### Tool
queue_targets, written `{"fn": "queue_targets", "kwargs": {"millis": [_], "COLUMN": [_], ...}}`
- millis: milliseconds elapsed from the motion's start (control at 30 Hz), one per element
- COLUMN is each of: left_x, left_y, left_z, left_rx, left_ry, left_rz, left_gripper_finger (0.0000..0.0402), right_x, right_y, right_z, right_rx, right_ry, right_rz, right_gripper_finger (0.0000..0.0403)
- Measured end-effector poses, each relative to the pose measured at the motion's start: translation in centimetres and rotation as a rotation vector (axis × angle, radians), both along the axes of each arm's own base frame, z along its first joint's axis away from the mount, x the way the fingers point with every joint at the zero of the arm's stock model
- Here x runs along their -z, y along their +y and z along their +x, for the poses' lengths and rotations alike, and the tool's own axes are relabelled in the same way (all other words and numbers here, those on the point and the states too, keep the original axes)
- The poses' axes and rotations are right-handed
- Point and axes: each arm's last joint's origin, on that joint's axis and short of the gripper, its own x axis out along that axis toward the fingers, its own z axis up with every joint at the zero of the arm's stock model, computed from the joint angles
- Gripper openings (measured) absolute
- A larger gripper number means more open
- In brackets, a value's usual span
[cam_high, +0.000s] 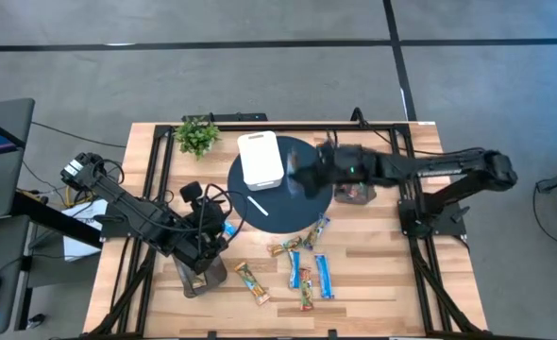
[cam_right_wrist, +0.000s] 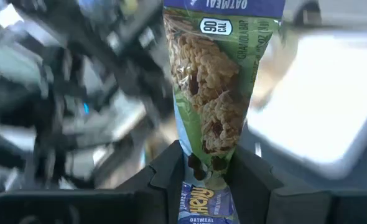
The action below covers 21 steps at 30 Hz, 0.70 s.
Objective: Pick and place Granola Bars by type
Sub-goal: Put the bottom right blue granola bar into the white bin
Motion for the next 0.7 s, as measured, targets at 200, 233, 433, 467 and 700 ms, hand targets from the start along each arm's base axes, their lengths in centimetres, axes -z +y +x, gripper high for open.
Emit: {"fn": "queue_targets", "kwargs": {"millis": [200,233,433,467,700], "left_x": [0.0,0.0,-0.1,-0.1,-0.1], "left_y": [0.0,0.0,0.0,0.0,0.0], "left_z": [0.0,0.1,0.2,0.2,0.2], "left_rx": [-0.052,-0.060,-0.105,-0.109,-0.128], "left_ry": [-0.056,-0.069,-0.136,-0.140,-0.162], "left_rz": [-0.047,-0.054,-0.080,-0.084,-0.105], "left_gripper_finger": [0.0135,0.0135,0.0135,0.0135,0.0135], "right_x": [0.7,0.9,3.5,4.1,6.6], "right_y": [-4.8,-5.5,-8.7,-9.0,-11.1], "right_z": [1.5,2.0,4.6,5.1,9.3], "right_rx": [0.055,0.054,0.062,0.056,-0.053], "right_ry": [-0.105,-0.135,-0.237,-0.229,-0.157], "right_rz": [0.002,0.004,0.086,0.108,0.199], "right_gripper_finger": [0.0102,0.0102,0.0102,0.0102,0.0102]}}
